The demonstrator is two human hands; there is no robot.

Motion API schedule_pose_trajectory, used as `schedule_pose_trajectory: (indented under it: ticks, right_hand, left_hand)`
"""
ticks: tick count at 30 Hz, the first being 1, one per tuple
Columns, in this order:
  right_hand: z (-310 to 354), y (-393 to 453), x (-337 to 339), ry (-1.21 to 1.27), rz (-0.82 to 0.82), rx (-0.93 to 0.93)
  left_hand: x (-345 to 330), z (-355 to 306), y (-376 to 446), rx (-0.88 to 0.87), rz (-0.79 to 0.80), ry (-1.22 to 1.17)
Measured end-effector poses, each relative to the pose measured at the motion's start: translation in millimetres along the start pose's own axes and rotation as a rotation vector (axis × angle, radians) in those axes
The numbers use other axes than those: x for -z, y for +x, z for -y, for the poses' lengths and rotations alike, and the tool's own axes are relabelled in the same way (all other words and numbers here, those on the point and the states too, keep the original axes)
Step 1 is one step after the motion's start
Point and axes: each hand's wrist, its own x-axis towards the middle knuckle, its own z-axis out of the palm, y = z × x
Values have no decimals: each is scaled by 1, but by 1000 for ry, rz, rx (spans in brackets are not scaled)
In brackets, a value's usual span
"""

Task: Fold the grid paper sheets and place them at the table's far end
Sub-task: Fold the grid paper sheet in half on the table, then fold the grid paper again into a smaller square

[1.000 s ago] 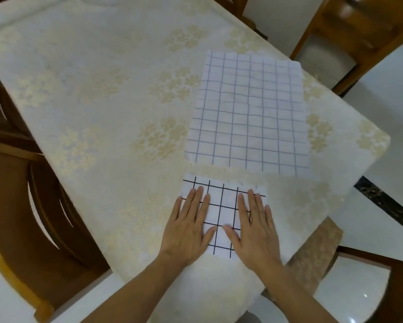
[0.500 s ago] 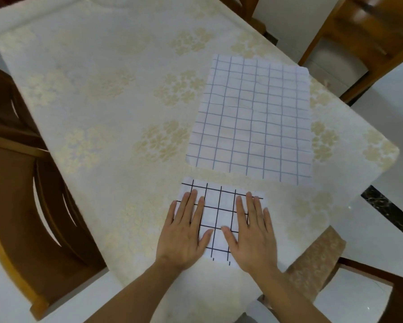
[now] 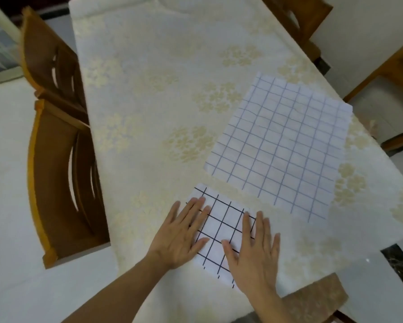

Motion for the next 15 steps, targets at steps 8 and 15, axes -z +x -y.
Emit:
schedule_pose_trajectory:
  ticks: [8,15]
  right_hand:
    - [28,126,32,126,-138,778]
    - [86,193,24,-50,67,1317]
  left_hand:
    - [9,3,-28,526,-167,-148]
    - [8,-8,-25,659,-211,-130]
